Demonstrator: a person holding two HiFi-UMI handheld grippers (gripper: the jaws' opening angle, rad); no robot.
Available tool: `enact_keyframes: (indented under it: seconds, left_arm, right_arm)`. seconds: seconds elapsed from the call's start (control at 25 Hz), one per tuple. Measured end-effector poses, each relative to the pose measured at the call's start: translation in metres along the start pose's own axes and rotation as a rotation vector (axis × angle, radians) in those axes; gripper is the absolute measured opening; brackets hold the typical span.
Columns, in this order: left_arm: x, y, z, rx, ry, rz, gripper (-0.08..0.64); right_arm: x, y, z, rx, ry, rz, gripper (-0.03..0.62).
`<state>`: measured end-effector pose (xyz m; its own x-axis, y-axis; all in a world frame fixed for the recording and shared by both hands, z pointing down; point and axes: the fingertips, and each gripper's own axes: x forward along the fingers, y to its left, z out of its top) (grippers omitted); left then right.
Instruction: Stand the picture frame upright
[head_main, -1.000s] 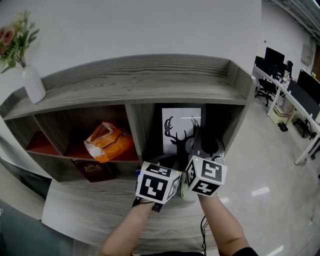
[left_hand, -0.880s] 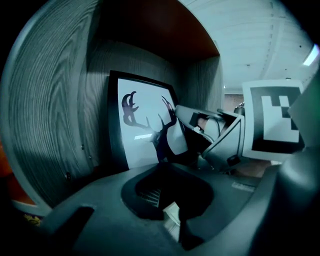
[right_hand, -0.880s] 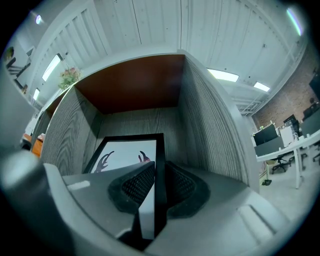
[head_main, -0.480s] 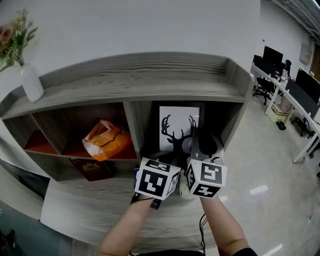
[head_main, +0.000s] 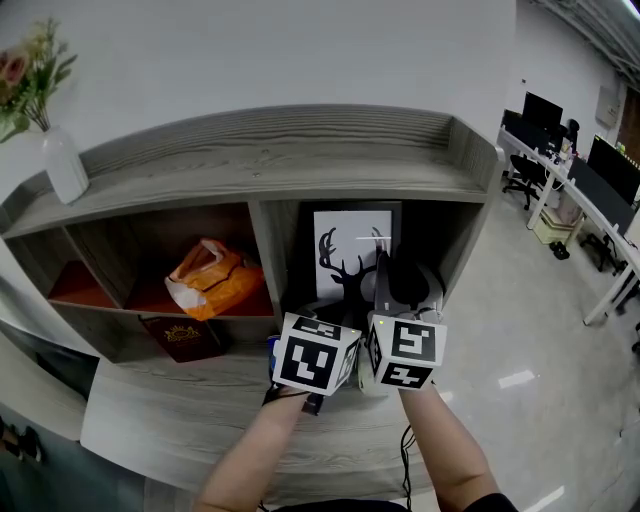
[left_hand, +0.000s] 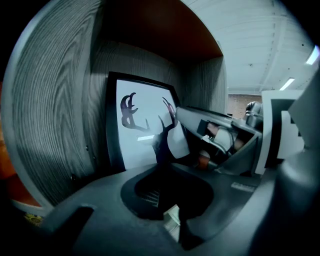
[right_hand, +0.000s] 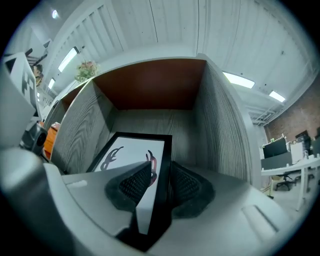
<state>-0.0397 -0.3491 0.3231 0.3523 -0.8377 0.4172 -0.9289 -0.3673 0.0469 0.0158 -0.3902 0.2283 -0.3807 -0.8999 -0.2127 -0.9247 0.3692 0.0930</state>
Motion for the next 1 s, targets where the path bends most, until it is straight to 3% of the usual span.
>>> enact_keyframes:
  seconds: [0.24, 0.44, 0.6, 0.8, 1.0]
  left_arm:
    - [-0.001, 0.0, 0.0, 0.014, -0.002, 0.004, -0.008]
    - [-0.004, 0.004, 0.001, 0.005, -0.014, 0.005, -0.008]
    - [-0.006, 0.006, 0.0, 0.011, -0.024, 0.016, -0.008]
    - [-0.009, 0.009, -0.002, 0.029, -0.032, 0.026, -0.008]
    - [-0.013, 0.009, -0.006, 0.016, -0.053, 0.014, -0.009]
  right_arm:
    - [-0.021, 0.008, 0.005, -0.008, -0.003, 0.051, 0.1]
    - [-0.04, 0.022, -0.016, -0.061, 0.096, 0.147, 0.084]
    - [-0.051, 0.03, -0.04, -0.081, 0.194, 0.206, 0.029]
    - [-0.059, 0.054, -0.067, -0.109, 0.316, 0.323, 0.031]
    - [-0.061, 0.068, -0.078, -0.122, 0.368, 0.364, 0.029]
